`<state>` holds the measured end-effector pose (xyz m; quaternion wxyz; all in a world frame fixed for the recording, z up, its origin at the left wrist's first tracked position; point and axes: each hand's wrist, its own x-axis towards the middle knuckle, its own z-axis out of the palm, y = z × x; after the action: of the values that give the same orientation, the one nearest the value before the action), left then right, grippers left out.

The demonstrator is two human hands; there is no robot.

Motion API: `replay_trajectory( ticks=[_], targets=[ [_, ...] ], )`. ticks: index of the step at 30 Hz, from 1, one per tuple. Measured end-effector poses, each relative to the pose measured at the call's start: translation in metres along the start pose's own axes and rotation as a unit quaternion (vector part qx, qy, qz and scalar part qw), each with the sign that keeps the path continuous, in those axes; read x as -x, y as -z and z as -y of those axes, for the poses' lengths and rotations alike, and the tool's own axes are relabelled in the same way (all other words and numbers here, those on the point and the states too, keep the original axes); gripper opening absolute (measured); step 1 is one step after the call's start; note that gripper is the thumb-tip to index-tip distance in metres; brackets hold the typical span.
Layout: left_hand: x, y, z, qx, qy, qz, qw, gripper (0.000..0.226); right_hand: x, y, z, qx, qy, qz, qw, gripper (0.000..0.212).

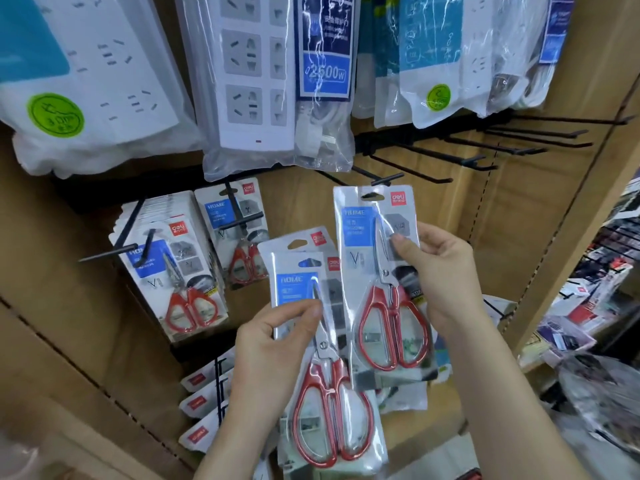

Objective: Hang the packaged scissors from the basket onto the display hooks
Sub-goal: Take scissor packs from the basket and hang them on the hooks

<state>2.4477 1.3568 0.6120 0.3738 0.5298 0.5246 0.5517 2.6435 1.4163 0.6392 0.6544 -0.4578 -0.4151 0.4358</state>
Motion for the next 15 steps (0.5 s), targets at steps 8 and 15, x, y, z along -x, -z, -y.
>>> replay_trajectory(
  ticks=[8,15],
  targets=[
    [0.001,-0.022,-0.007,-0.03,-0.006,0.077,0.997,0.024,-0.007,-0.006,-0.002,0.034,-0.024,0.017,0.999,0.014],
    [-0.008,-0.024,-0.003,-0.023,-0.004,0.044,0.999,0.018,0.049,0.033,-0.014,0.078,-0.117,0.165,0.976,0.017]
  ],
)
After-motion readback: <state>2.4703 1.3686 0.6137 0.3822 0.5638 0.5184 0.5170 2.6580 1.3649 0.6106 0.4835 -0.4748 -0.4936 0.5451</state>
